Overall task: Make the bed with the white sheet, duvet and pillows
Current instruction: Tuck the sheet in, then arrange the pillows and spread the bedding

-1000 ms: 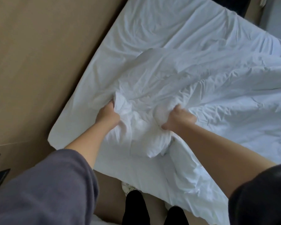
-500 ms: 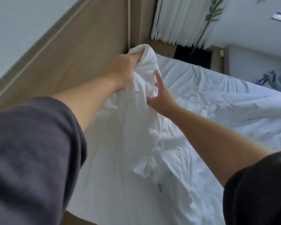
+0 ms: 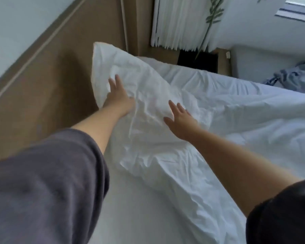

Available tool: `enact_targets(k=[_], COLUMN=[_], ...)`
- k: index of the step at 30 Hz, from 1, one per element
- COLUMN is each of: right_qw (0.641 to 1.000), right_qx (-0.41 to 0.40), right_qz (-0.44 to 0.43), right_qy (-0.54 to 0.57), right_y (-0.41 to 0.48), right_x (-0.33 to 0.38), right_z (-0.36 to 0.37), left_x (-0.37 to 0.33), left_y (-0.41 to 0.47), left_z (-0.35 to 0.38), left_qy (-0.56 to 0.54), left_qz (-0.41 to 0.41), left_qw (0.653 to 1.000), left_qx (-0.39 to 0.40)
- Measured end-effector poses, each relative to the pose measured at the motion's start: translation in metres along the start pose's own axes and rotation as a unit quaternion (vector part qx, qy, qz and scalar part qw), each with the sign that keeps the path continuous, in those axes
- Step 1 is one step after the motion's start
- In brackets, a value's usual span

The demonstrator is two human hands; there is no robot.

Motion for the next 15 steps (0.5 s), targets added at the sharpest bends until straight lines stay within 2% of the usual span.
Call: enact_targets(k=[5,9,15], right_qw=[0.994,0.99,0.978], right_qx=[0.087,0.12,0.183], right_qz=[0.045,0.047,0.095], right_qy=[-0.046,-0.052,-0.017], right_y=[-0.042,-0.078,-0.152], right_x=[-0.075,-0.114,-0.196], right_z=[0.094,0.139,0.206], left_x=[0.072,0.088,0.092], left_y=[-0.045,-0.087,-0.159], left_z=[0.149,0.219,0.312], left_qy=[0.002,0.019,0.02], left_qz=[-0.037,-0.043,-0.049], left_qw=[0.992,0.986,0.975], left_qx=[0.122,0.16,0.216])
Point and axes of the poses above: each hand's wrist, its own y-axis towards the middle knuckle, its own z-axis out of the palm, x = y × z, the point moved 6 cm from there along y, towards the middle knuckle, and after that the axes turned 7 degrees about x, right-handed, at the moved point
